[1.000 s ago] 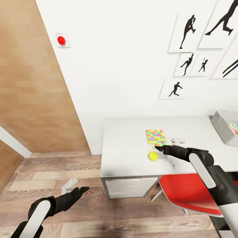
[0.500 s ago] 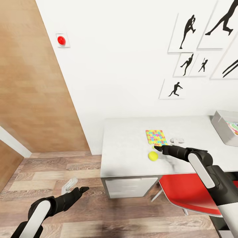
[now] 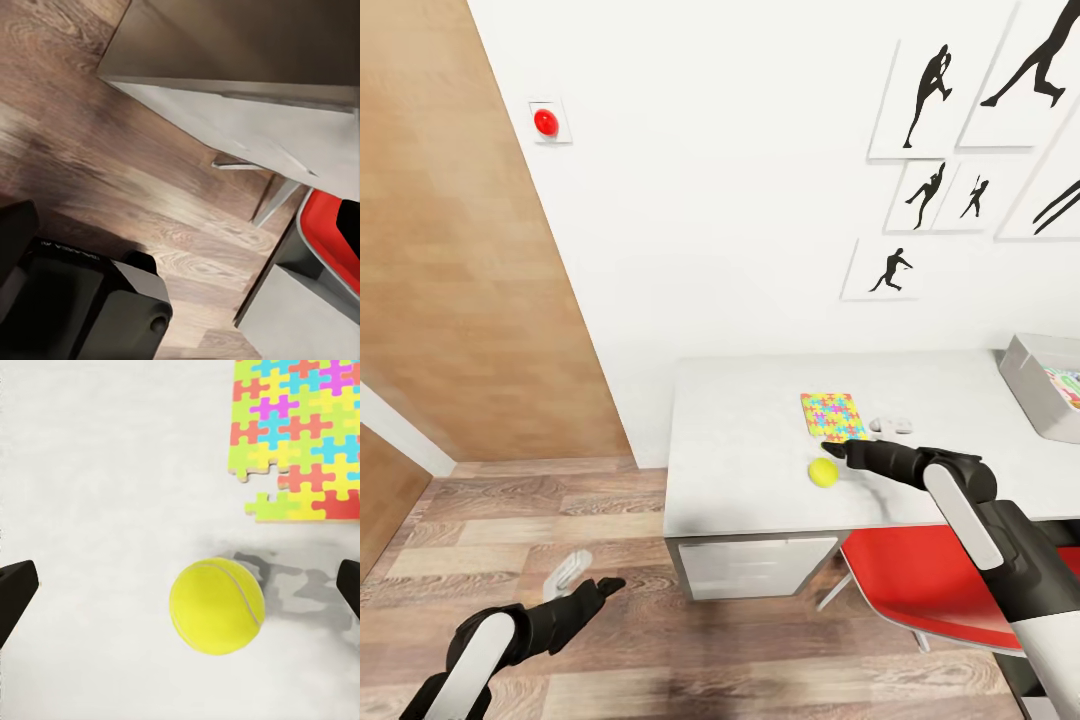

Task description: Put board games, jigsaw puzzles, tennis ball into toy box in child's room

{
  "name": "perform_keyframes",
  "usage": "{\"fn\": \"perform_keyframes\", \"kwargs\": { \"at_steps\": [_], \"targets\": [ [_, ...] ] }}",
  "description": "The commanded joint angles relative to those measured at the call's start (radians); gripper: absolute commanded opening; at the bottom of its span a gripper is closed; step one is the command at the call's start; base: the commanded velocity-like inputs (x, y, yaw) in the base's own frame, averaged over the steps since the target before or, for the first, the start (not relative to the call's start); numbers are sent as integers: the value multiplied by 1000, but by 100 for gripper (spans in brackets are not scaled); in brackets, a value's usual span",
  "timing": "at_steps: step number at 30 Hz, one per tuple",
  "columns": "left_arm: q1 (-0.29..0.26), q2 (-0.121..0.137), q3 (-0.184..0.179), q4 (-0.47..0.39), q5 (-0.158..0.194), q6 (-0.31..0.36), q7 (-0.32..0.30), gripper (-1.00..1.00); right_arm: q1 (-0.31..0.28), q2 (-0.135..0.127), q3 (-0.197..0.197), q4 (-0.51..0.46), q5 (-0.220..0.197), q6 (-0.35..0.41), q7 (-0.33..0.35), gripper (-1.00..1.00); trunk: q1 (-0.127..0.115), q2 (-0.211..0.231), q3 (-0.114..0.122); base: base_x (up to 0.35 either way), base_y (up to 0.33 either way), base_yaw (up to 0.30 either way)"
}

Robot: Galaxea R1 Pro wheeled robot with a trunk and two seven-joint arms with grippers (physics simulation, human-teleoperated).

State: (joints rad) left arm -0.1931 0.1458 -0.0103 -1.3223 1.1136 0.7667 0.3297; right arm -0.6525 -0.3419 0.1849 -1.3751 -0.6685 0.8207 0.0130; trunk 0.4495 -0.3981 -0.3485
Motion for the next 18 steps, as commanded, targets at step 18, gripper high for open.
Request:
{"fn": "perform_keyframes", "kwargs": {
  "at_steps": [18],
  "targets": [
    [-17, -5, -3, 55, -27, -20, 8, 100, -4, 6, 0, 16, 7, 3, 0, 100, 1, -2, -9, 0, 0, 0]
  ]
}}
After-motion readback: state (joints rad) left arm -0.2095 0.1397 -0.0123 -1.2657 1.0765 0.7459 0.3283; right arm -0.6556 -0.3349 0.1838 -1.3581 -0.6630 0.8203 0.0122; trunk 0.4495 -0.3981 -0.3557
